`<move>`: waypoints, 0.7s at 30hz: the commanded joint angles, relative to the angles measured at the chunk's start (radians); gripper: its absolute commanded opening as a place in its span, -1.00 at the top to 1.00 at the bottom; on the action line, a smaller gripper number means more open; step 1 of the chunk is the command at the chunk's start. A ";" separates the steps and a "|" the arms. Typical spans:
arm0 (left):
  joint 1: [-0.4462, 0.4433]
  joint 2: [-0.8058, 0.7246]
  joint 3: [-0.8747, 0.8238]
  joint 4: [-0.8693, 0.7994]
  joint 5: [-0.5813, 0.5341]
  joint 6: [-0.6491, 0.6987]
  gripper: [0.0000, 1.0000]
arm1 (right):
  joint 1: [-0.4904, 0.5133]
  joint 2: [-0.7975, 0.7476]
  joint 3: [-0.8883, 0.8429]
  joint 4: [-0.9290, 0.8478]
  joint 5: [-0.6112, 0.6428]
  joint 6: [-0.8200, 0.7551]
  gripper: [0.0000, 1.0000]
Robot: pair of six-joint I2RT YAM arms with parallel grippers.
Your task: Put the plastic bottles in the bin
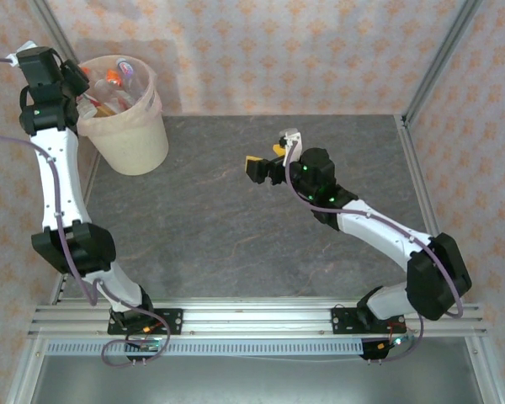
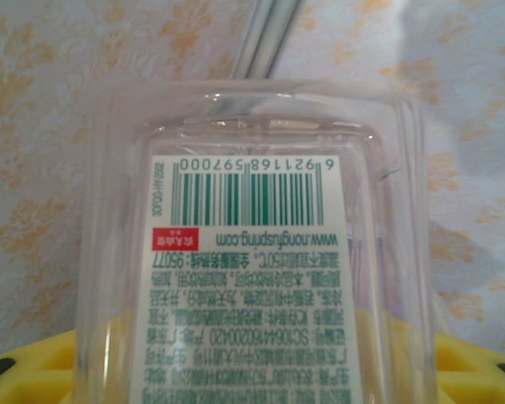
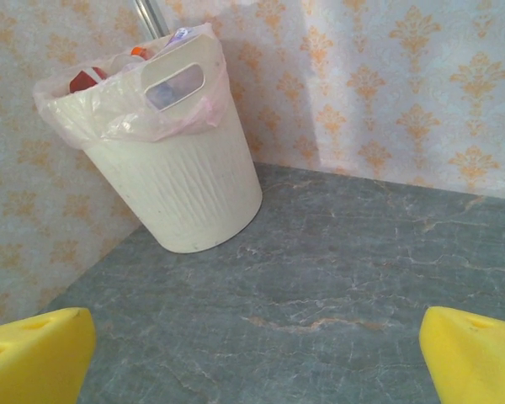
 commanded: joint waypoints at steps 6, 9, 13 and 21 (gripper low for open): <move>-0.006 0.140 0.161 -0.071 -0.125 -0.154 0.34 | 0.002 0.030 0.000 0.054 0.036 -0.041 -0.98; -0.007 0.190 0.178 -0.059 -0.160 -0.166 0.29 | 0.001 0.029 -0.005 0.046 0.049 -0.058 -0.99; -0.010 0.313 0.305 -0.123 -0.084 -0.185 0.07 | 0.001 0.027 -0.003 0.037 0.061 -0.068 -0.98; -0.018 0.511 0.675 -0.378 -0.029 -0.142 -0.79 | 0.002 0.027 -0.003 0.037 0.063 -0.045 -0.98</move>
